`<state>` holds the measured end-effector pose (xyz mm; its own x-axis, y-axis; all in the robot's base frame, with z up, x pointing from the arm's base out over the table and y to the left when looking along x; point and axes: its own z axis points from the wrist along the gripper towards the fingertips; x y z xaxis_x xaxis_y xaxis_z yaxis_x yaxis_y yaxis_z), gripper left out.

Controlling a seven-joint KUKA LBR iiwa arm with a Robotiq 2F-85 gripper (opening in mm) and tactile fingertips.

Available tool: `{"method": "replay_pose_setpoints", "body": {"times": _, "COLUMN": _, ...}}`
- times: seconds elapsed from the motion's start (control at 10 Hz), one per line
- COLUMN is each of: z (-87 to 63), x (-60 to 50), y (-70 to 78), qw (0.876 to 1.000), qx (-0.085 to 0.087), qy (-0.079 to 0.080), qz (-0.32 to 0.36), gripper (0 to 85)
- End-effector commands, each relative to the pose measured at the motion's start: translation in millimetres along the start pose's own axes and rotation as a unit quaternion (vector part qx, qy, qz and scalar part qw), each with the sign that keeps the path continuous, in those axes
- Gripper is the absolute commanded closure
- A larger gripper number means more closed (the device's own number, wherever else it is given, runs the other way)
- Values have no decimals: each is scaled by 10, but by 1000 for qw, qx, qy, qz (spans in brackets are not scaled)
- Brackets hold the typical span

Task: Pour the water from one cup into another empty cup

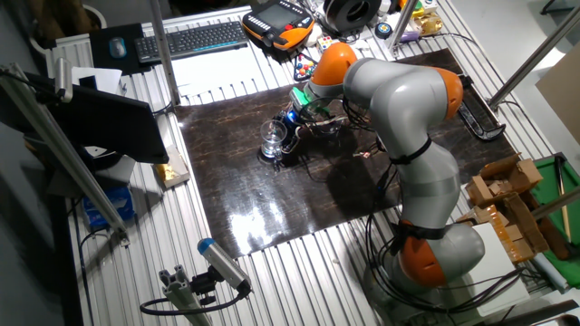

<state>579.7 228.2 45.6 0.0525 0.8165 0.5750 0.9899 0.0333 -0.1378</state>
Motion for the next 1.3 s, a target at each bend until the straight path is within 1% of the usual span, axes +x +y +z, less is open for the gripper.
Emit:
{"method": "replay_pose_setpoints", "body": {"times": 0.0, "z": 2, "x": -1, "y": -3, "qw": 1000, "qx": 1, "qy": 2, "qz": 1, "gripper": 0}}
{"method": "replay_pose_setpoints", "body": {"times": 0.7, "z": 30, "x": 12, "y": -43, "qw": 1000, "qx": 4, "qy": 14, "qz": -2, "gripper": 0}}
{"method": "replay_pose_setpoints", "body": {"times": 1.0, "z": 34, "x": 27, "y": -58, "qw": 1000, "qx": -6, "qy": 17, "qz": 5, "gripper": 0}}
{"method": "replay_pose_setpoints", "body": {"times": 1.1, "z": 34, "x": 28, "y": -58, "qw": 1000, "qx": -18, "qy": 18, "qz": 8, "gripper": 0}}
{"method": "replay_pose_setpoints", "body": {"times": 1.2, "z": 33, "x": 30, "y": -59, "qw": 1000, "qx": -20, "qy": 18, "qz": 8, "gripper": 0}}
